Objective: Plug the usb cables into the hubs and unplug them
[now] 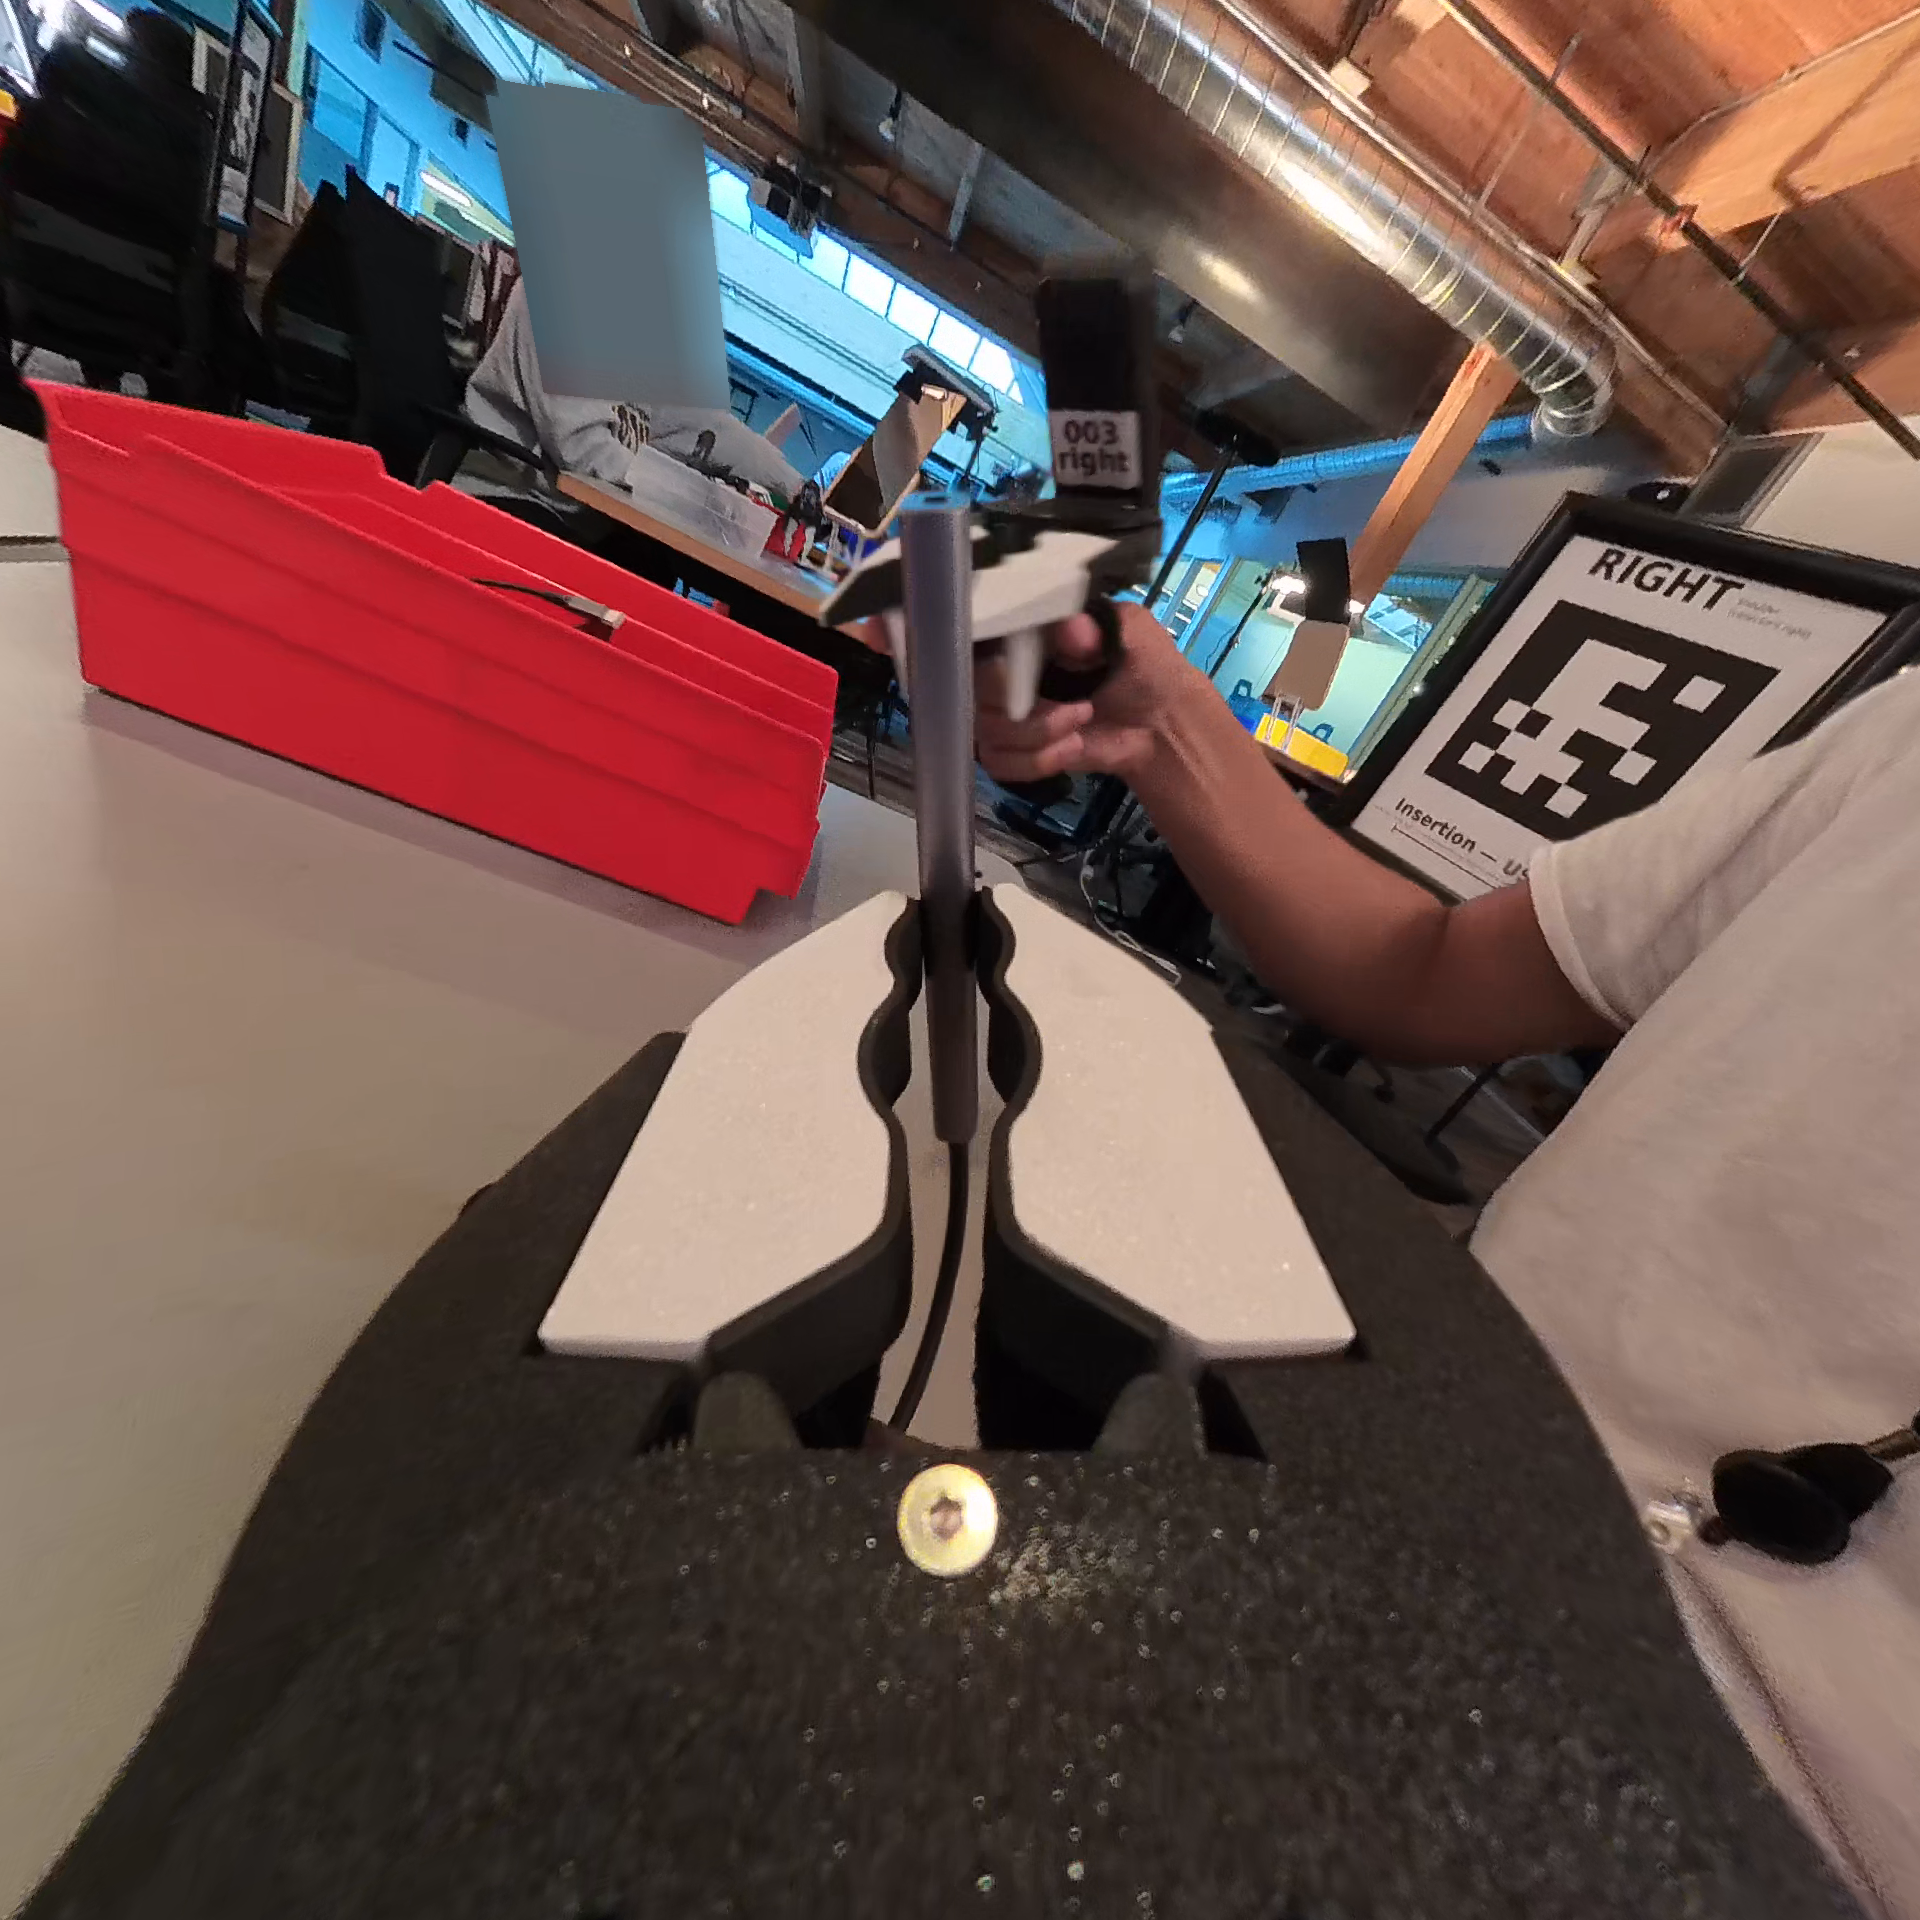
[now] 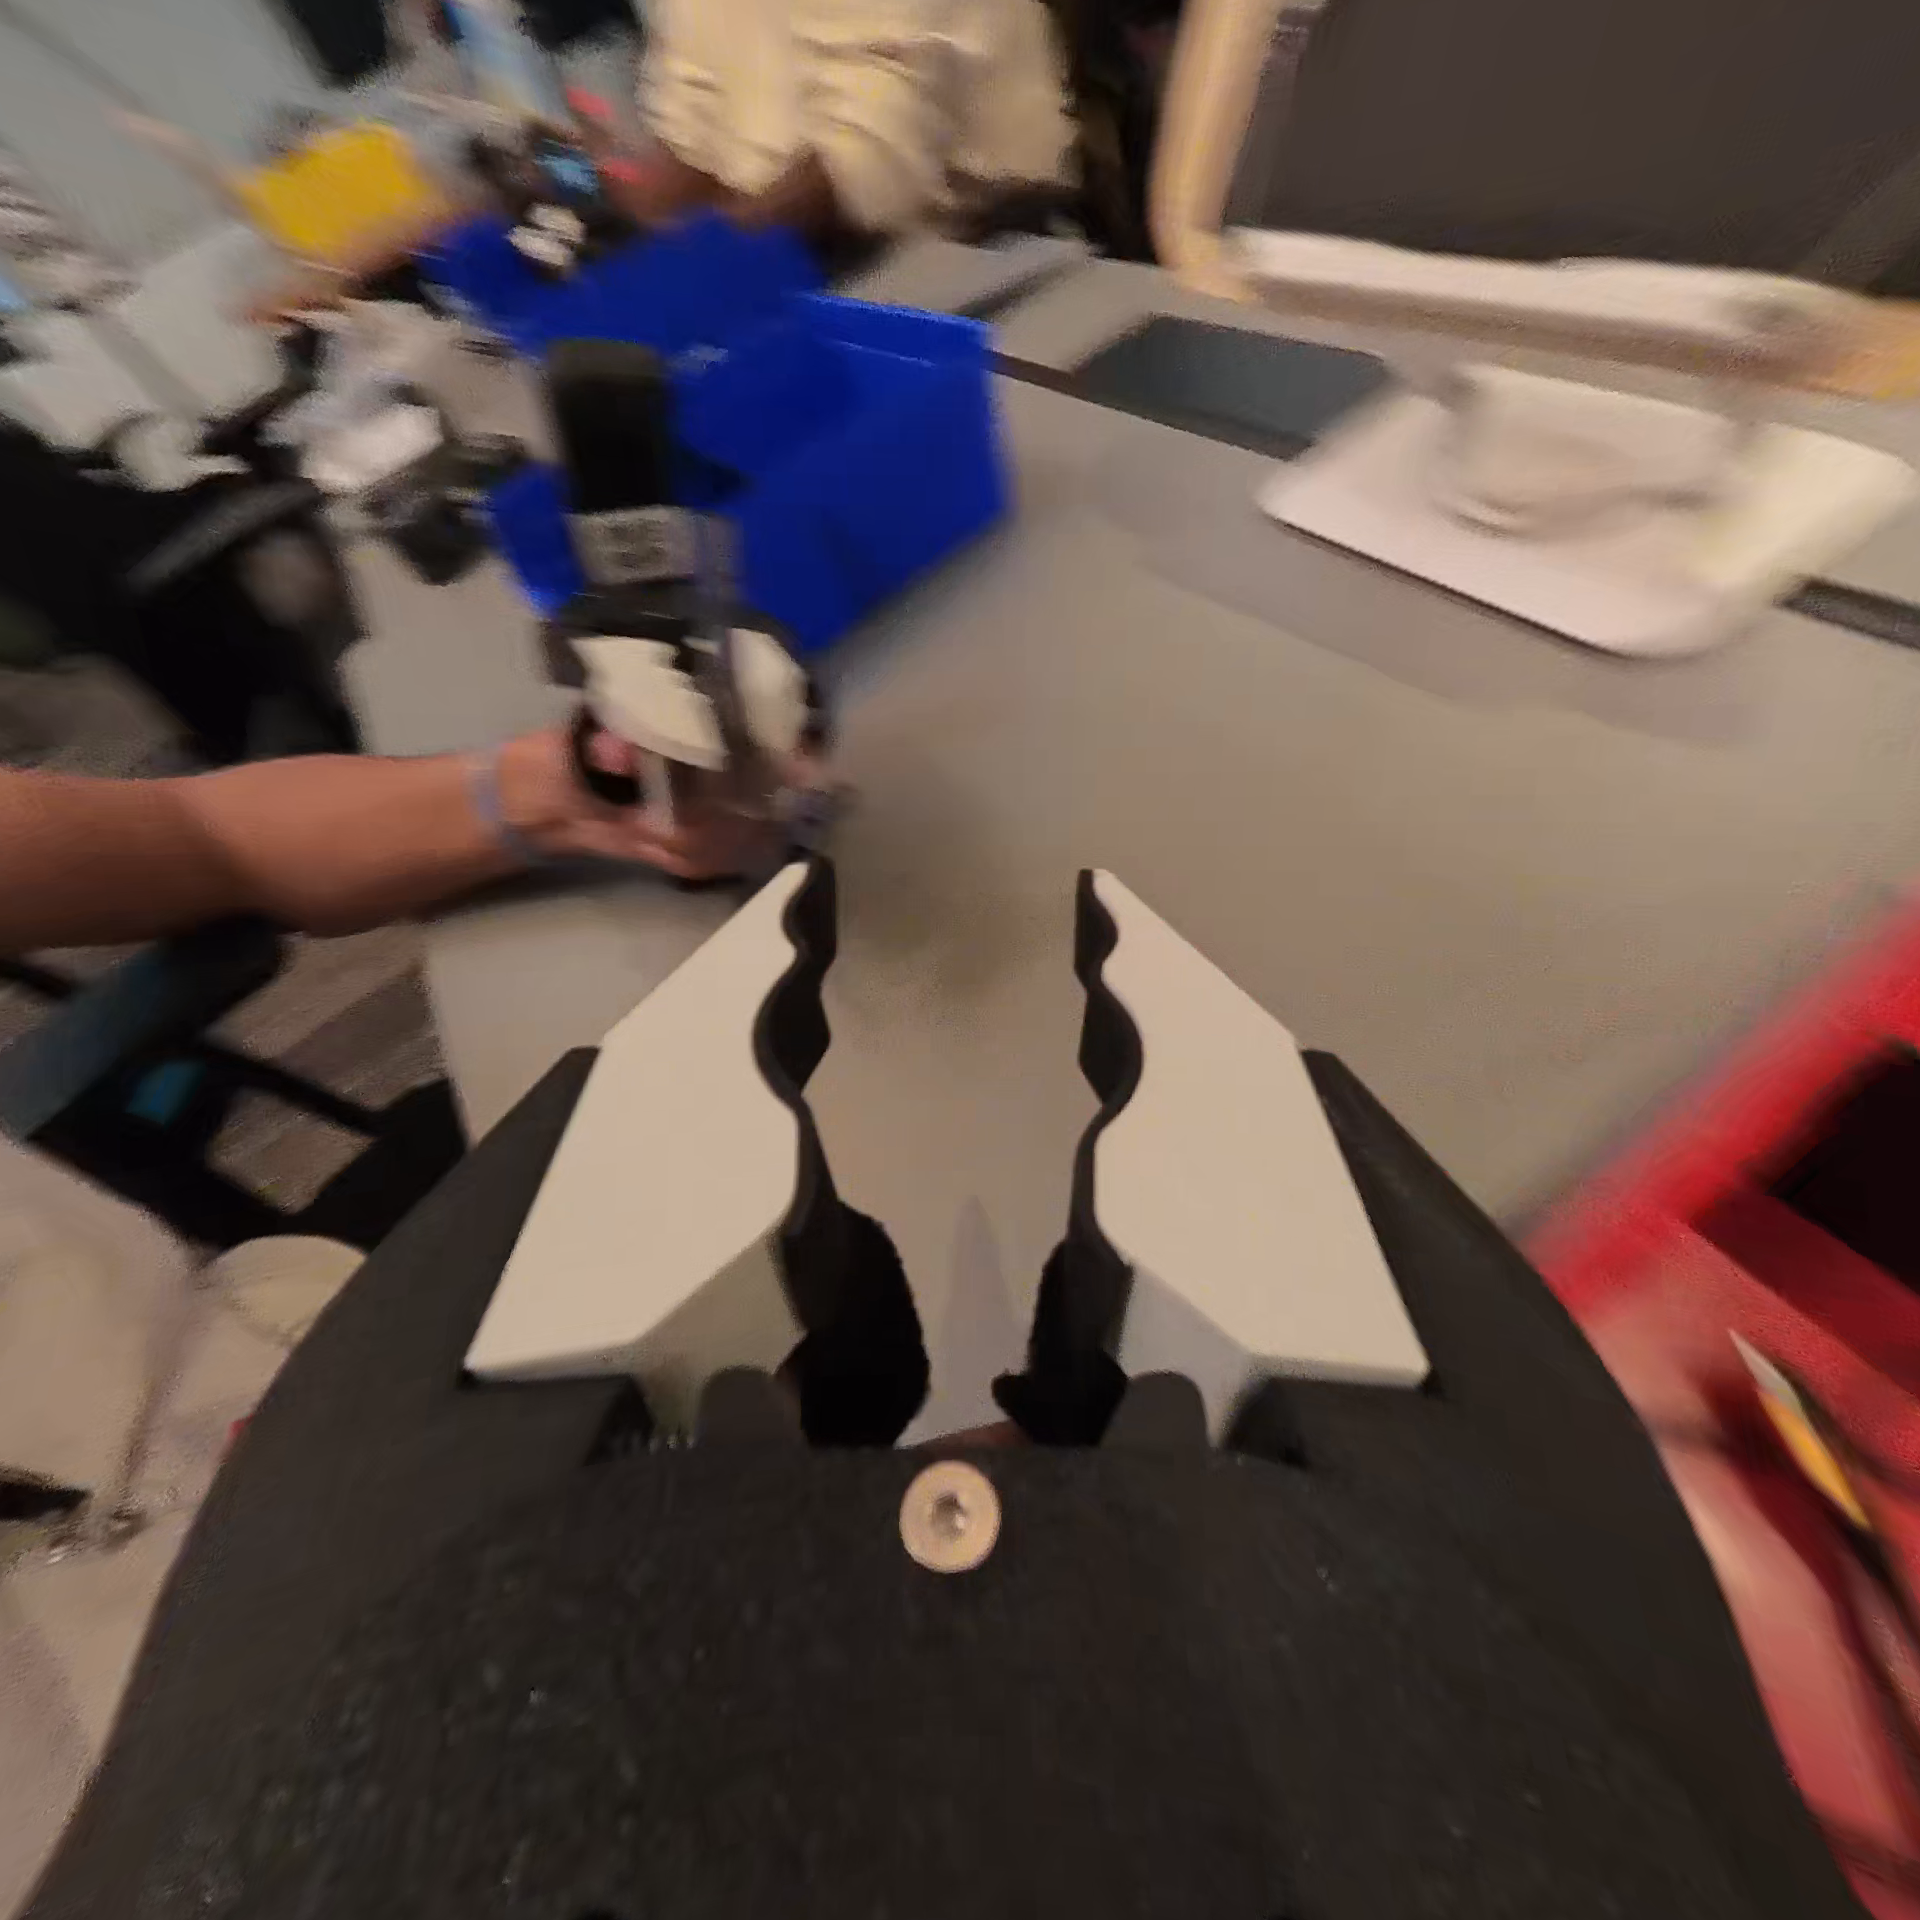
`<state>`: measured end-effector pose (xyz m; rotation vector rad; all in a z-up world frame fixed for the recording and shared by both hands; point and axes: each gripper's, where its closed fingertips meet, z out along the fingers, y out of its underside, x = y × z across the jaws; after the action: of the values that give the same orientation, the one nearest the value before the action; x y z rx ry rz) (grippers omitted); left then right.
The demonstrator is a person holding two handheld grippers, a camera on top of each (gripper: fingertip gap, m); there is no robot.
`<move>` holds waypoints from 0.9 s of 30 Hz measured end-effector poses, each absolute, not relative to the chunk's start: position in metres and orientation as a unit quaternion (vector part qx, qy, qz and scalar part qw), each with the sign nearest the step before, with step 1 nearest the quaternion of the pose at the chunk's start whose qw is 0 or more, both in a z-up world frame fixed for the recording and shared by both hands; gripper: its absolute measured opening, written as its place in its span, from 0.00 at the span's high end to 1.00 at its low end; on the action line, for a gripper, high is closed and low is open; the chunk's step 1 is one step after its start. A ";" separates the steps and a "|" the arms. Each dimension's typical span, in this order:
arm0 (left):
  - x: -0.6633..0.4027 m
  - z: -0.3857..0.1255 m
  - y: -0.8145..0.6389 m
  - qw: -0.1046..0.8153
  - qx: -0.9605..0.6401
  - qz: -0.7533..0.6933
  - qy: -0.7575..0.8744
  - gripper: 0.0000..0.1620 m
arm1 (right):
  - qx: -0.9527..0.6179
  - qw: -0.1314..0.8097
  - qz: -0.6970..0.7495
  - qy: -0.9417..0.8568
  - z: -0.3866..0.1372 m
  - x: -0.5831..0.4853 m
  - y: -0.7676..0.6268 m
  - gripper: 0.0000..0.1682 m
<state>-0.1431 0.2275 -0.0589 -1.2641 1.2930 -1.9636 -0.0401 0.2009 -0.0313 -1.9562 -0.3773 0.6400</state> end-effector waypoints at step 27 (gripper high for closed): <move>-0.214 -0.033 0.196 0.344 -0.566 -0.564 0.492 0.75 | -0.790 0.586 -0.007 -0.179 0.131 0.151 0.267 0.96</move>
<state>-0.2136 0.1958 -0.0332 -1.4714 1.2779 -1.4658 0.1510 0.2675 0.1307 -1.8417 -0.4168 -0.0155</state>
